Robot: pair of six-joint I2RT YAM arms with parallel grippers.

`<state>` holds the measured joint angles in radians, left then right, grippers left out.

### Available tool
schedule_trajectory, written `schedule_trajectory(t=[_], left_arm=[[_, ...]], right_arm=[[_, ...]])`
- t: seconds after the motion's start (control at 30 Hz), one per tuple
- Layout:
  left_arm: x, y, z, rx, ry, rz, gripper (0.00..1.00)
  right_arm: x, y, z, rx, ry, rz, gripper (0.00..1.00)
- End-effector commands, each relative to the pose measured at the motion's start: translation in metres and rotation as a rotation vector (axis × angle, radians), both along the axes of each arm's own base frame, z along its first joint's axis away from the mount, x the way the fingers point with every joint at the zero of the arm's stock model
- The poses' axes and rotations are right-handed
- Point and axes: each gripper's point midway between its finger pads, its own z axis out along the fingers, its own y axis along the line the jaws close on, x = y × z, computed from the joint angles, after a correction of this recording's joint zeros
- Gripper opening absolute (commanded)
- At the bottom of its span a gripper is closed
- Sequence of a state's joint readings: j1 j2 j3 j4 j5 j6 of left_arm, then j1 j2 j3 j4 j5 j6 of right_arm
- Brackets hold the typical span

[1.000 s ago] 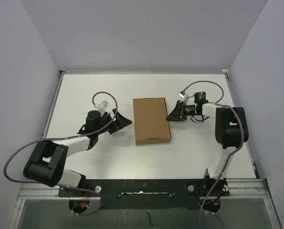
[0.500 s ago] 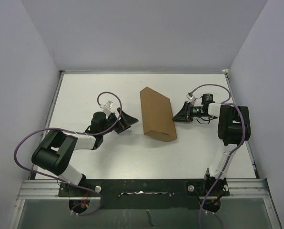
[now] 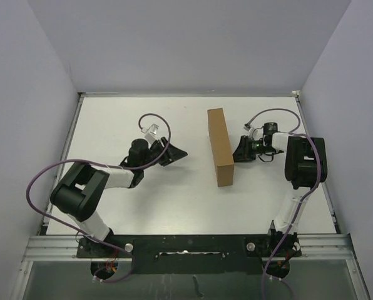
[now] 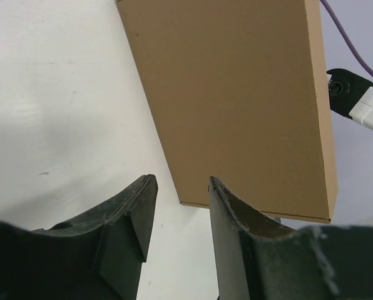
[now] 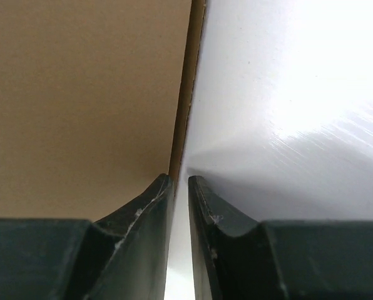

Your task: Fold the paper box

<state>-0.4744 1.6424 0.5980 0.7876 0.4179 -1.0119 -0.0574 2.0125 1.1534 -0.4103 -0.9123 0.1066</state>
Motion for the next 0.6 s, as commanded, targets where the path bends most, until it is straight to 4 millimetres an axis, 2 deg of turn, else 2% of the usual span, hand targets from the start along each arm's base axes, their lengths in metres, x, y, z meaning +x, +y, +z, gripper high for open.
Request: schedule_trajectory(t=[0.0,0.13,0.23,0.3,0.4,0.57], left_arm=[[0.012,-0.029,0.017,-0.01,-0.084,-0.064,0.37],[0.018,-0.057,0.027,0.002,-0.115,-0.123,0.35],[0.02,-0.071,0.03,0.017,-0.126,-0.149,0.29],[0.019,-0.08,0.033,0.019,-0.138,-0.17,0.24],[0.015,-0.094,0.04,0.009,-0.162,-0.205,0.2],[-0.001,-0.12,0.063,-0.023,-0.222,-0.28,0.19]], right_arm=[[0.018,-0.022,0.021,-0.136,-0.145,0.009,0.21],[0.021,-0.032,0.033,-0.175,-0.207,0.017,0.21],[0.025,-0.041,0.046,-0.218,-0.268,0.029,0.21],[0.024,-0.04,0.054,-0.219,-0.3,0.046,0.18],[0.016,-0.021,0.057,-0.156,-0.285,0.085,0.1],[-0.001,0.034,0.061,0.026,-0.22,0.174,0.01]])
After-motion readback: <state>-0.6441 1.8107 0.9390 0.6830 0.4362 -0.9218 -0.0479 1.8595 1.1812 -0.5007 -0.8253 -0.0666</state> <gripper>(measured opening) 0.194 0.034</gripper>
